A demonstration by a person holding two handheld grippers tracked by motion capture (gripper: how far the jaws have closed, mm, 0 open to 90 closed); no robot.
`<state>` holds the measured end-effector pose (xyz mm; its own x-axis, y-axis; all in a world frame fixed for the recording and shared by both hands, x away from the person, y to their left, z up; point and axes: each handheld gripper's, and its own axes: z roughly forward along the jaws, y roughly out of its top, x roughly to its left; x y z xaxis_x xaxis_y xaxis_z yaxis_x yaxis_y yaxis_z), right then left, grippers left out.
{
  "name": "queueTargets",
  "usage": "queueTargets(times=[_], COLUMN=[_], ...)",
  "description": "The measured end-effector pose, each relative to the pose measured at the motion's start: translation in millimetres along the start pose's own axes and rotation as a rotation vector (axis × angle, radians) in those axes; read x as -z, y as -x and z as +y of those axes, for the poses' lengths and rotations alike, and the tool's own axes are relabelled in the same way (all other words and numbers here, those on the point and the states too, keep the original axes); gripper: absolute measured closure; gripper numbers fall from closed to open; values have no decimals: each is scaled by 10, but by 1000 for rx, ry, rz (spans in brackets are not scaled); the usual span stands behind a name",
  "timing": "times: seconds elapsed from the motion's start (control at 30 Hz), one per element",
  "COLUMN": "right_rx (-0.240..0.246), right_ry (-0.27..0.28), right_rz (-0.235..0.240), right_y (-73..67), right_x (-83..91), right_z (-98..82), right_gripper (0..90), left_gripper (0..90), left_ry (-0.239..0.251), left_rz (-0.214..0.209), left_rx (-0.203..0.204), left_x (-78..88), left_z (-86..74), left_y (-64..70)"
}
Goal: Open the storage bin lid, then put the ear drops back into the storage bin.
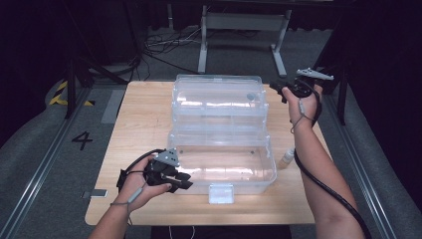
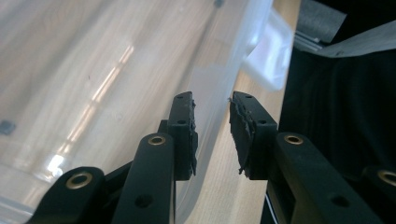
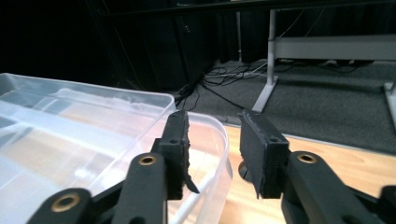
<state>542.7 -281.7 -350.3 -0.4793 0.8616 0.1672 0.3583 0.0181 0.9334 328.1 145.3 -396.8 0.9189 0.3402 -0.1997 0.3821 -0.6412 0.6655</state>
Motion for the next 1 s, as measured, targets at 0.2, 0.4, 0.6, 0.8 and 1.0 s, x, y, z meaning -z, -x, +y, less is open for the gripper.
queueTargets(times=[0.2,0.4,0.6,0.8,1.0], right_rx=[15,36,74,116,136], right_ry=[8,8,4,-35,-64], right_rz=[-5,2,29,64,73], right_y=[23,19,-23,-79,-87], right_x=[329,555,795,1045,1218], right_z=[32,9,-47,-121,-225], right_gripper=[571,524,484,458,449], left_gripper=[633,562,528,513,505], left_ry=[23,54,69,73,86], left_rz=[23,40,62,78,106], left_rx=[-13,19,31,50,87], left_x=[149,256,340,401,476], left_z=[61,18,-6,-42,-109], left_y=[-30,-132,-162,-196,-252])
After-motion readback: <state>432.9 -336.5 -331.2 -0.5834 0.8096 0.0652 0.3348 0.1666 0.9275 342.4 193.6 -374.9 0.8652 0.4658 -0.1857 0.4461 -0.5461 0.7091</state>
